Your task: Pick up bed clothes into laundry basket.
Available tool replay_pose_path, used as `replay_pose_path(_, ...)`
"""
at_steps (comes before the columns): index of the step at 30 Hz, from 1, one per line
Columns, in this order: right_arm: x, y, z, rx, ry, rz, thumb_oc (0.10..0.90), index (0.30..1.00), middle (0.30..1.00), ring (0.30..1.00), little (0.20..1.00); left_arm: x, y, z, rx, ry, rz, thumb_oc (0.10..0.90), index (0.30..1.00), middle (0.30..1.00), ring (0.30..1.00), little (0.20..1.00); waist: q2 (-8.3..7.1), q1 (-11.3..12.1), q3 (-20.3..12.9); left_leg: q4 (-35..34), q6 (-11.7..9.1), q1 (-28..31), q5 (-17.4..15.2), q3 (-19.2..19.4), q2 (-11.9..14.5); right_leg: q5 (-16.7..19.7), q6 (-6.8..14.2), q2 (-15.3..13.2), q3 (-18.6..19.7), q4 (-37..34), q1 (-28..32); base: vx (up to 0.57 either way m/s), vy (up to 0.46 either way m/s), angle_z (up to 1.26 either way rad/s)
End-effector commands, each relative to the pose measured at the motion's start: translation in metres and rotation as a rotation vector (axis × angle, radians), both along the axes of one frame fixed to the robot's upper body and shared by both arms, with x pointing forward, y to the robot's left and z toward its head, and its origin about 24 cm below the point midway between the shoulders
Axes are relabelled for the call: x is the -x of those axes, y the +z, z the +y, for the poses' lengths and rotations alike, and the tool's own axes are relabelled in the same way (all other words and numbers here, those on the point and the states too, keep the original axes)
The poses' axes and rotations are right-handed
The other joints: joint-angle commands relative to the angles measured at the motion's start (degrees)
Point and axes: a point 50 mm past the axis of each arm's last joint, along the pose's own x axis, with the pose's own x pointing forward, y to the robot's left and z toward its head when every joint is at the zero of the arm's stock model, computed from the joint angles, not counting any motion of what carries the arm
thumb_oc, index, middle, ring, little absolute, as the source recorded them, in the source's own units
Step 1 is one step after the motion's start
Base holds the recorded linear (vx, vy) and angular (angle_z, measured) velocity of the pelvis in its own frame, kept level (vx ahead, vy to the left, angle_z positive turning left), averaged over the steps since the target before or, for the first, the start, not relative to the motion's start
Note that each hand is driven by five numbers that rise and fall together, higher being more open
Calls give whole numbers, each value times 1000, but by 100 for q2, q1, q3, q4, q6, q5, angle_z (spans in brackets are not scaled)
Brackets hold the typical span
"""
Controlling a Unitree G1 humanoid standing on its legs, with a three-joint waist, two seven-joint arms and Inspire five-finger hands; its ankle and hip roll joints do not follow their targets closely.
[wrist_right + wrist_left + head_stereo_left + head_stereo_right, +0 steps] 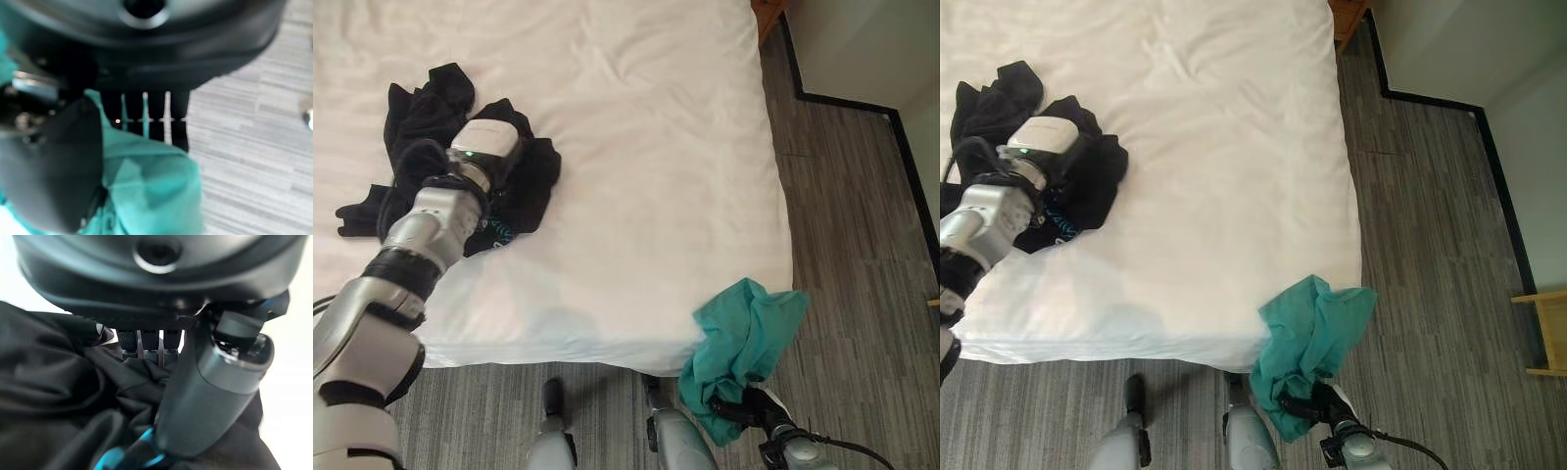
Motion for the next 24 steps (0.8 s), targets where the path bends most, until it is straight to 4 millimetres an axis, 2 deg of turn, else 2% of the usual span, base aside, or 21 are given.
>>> replay_pose_path(1,-11,24,-39,69,-58,-94,400,300,300,300,300,13,60,-34,290,-252,-261,400,300,300,300,300,432,143,-228,-170,249,40,-38,-102,-164,-916,408,-139,-31,744,578,35,-55,42)
replay_pose_path(3,-9,26,-39,70,-42,-100,400,300,300,300,300,26,92,-33,367,-308,-404,400,300,300,300,300,511,207,-354,-164,242,175,-72,-180,-203,-1073,387,-165,-107,813,753,41,-58,31)
replay_pose_path(4,-9,27,-39,75,-26,-98,400,300,300,300,300,29,96,-31,370,-320,-416,400,300,300,300,300,556,221,-427,-158,234,197,-64,-213,-205,-1086,379,-164,-130,815,802,48,-94,28)
replay_pose_path(5,-14,33,-37,80,-10,-134,400,300,300,300,300,42,109,-21,473,-348,-506,400,300,300,300,300,592,312,-550,-129,221,270,-83,-270,-206,-1183,350,-167,-201,827,932,21,-69,26)
replay_pose_path(6,-14,33,-38,82,-8,-132,400,300,300,300,300,42,109,-20,475,-345,-505,400,300,300,300,300,602,292,-547,-128,220,279,-85,-278,-208,-1188,349,-168,-210,827,947,21,-88,18)
replay_pose_path(7,-25,43,-33,64,-4,-208,400,300,300,300,300,53,115,-12,511,-358,-558,400,300,300,300,300,608,349,-608,-104,213,313,-93,-298,-208,-1225,326,-162,-240,826,1014,32,-42,21)
replay_pose_path(10,-38,66,-26,-12,-35,-378,400,300,300,300,300,77,107,11,638,-381,-612,400,300,300,300,300,660,425,-801,-68,199,434,-84,-340,-198,-1249,268,-152,-297,774,1220,21,-54,18)
replay_pose_path(11,-46,80,-20,-58,-37,-466,400,300,300,300,300,87,102,20,711,-388,-634,400,300,300,300,300,658,469,-867,-68,189,478,-96,-343,-189,-1279,242,-158,-322,732,1302,5,-41,12)
replay_pose_path(12,-50,92,-17,-78,-31,-536,400,300,300,300,300,95,89,29,764,-367,-637,400,300,300,300,300,682,472,-936,-56,190,517,-111,-356,-189,-1297,226,-157,-337,702,1370,27,-54,6)
replay_pose_path(14,-59,114,-10,-118,-11,-650,400,300,300,300,300,108,70,34,873,-383,-623,400,300,300,300,300,671,550,-1028,-28,186,562,-128,-388,-190,-1332,183,-162,-365,680,1466,18,-46,2)
replay_pose_path(15,-65,131,-4,-142,10,-736,400,300,300,300,300,116,55,37,953,-381,-608,400,300,300,300,300,665,596,-1080,-24,185,596,-136,-413,-199,-1356,153,-156,-375,666,1518,24,-31,5)
replay_pose_path(17,-68,143,1,-173,14,-800,400,300,300,300,300,127,22,37,1102,-370,-543,400,300,300,300,300,676,622,-1157,-13,186,649,-146,-440,-212,-1392,111,-150,-415,648,1624,14,-23,4)
replay_pose_path(19,-72,163,9,-215,36,-901,400,300,300,300,300,136,-16,35,1240,-332,-446,400,300,300,300,300,675,649,-1220,-23,184,692,-146,-455,-222,-1406,76,-152,-441,624,1689,3,-7,10)
replay_pose_path(20,-71,168,11,-257,21,-942,400,300,300,300,300,144,-50,27,1369,-290,-344,400,300,300,300,300,687,664,-1274,-17,192,703,-159,-463,-246,-1407,53,-154,-452,604,1722,-2,11,7)
replay_pose_path(21,-72,173,14,-279,13,-968,400,300,300,300,300,147,-70,22,1457,-252,-283,400,300,300,300,300,687,663,-1282,-19,204,710,-161,-465,-255,-1397,47,-156,-450,599,1725,0,0,0)
replay_pose_path(22,-72,173,14,-279,13,-967,400,300,300,300,300,147,-71,22,1458,-251,-282,400,300,300,300,300,691,663,-1286,-20,204,713,-162,-465,-255,-1398,47,-156,-451,598,1728,-8,27,3)
replay_pose_path(23,-68,173,14,-325,-29,-991,400,300,300,300,300,153,-94,16,1534,-209,-193,400,300,300,300,300,692,659,-1296,-16,225,724,-173,-468,-275,-1387,45,-170,-444,602,1738,-4,21,4)
replay_pose_path(24,-68,173,14,-325,-29,-991,400,300,300,300,300,153,-94,16,1534,-209,-193,400,300,300,300,300,692,659,-1296,-16,225,724,-173,-468,-275,-1387,45,-170,-444,602,1738,-11,37,4)
